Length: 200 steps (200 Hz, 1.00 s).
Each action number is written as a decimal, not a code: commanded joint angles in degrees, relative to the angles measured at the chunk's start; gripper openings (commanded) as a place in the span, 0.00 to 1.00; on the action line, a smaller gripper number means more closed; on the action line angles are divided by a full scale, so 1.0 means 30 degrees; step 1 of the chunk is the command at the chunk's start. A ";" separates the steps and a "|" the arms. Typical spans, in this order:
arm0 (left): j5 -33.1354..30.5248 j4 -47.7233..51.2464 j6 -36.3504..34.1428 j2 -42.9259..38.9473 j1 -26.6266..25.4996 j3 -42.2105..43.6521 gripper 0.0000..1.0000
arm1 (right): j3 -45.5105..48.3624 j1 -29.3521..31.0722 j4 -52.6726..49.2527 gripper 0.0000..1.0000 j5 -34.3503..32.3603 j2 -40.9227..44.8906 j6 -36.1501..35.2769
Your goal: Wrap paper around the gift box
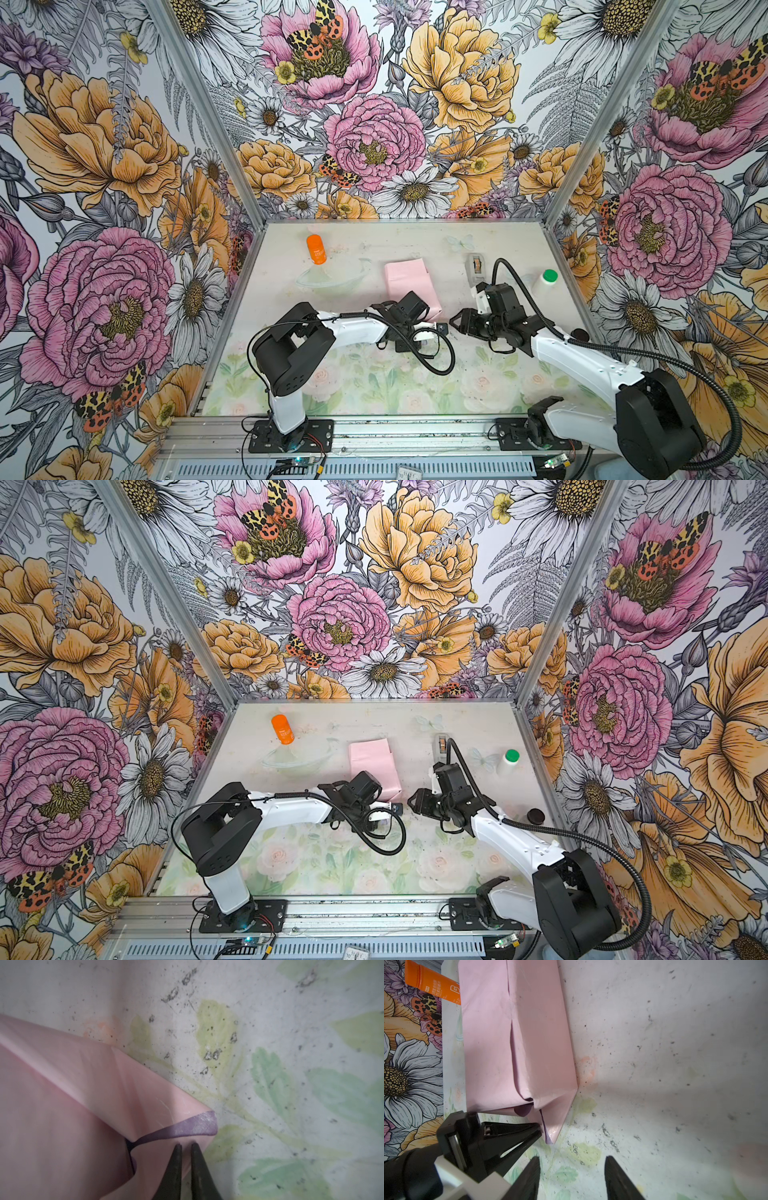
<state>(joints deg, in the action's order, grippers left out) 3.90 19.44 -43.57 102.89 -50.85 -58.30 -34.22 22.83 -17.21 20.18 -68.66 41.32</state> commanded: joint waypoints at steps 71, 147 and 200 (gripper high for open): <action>0.1968 -0.1359 0.0608 -0.0762 0.0471 0.0243 0.00 | 0.2235 0.1138 0.3076 0.51 0.1686 0.0918 0.4413; 0.1879 -0.1827 0.1343 -0.3945 0.0500 0.1379 0.38 | 0.2320 0.2575 0.4853 0.51 0.1611 -0.0824 0.5830; -0.0232 -0.3302 0.2148 -0.6551 0.1211 0.3134 0.74 | 0.2643 0.3062 0.5210 0.51 0.1129 -0.0989 0.6323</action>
<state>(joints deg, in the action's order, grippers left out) 7.20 12.16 -37.12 85.62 -48.45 -51.81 -27.07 31.70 -3.62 24.27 -71.77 59.16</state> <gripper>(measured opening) 0.646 0.511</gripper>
